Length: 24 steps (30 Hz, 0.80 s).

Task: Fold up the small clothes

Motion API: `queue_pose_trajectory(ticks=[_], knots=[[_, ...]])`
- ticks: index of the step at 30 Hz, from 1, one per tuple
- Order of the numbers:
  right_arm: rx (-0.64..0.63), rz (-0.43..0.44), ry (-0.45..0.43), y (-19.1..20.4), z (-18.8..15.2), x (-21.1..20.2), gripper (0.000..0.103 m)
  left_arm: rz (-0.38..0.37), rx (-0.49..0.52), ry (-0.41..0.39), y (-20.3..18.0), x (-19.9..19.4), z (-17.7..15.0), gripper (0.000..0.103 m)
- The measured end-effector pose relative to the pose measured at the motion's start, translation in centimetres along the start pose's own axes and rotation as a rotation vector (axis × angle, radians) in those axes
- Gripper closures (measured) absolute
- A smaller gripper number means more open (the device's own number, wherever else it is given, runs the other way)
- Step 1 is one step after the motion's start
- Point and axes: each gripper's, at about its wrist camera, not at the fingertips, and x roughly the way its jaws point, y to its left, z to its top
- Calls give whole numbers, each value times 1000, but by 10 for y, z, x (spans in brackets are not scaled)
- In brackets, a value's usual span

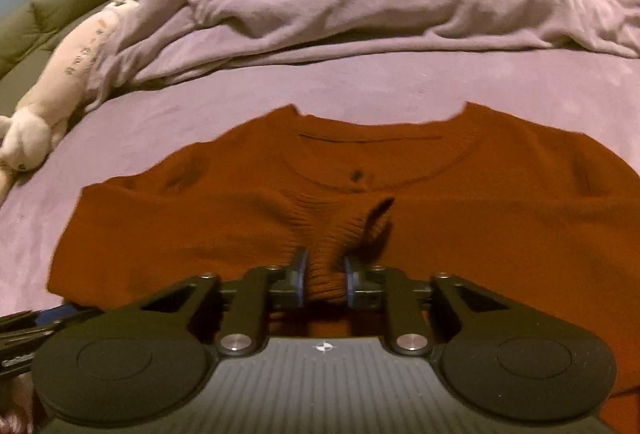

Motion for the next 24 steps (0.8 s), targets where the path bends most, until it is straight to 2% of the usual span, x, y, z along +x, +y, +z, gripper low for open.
queue_pose_trajectory(ticks=[3, 6, 8, 11, 14, 16, 20, 24], knots=[[-67, -73, -124, 0, 0, -35, 91, 4, -10, -1, -2, 2, 4, 56], [-76, -210, -237, -24, -10, -75, 91, 10, -24, 1, -5, 6, 8, 56], [-43, -274, -230, -52, -20, -87, 91, 13, -25, 6, -9, 10, 10, 56], [67, -326, -140, -96, -35, -83, 91, 9, -18, 13, -19, 15, 11, 56], [140, -272, -85, -122, -47, -82, 91, 31, 6, 13, -26, 16, 10, 54], [190, -217, -77, -128, -51, -82, 85, 35, 3, 19, -26, 16, 10, 54], [225, -156, -73, -132, -51, -75, 60, 38, 4, 28, -29, 15, 11, 52], [209, -154, -62, -124, -50, -62, 59, 47, 15, 32, -31, 16, 12, 50]])
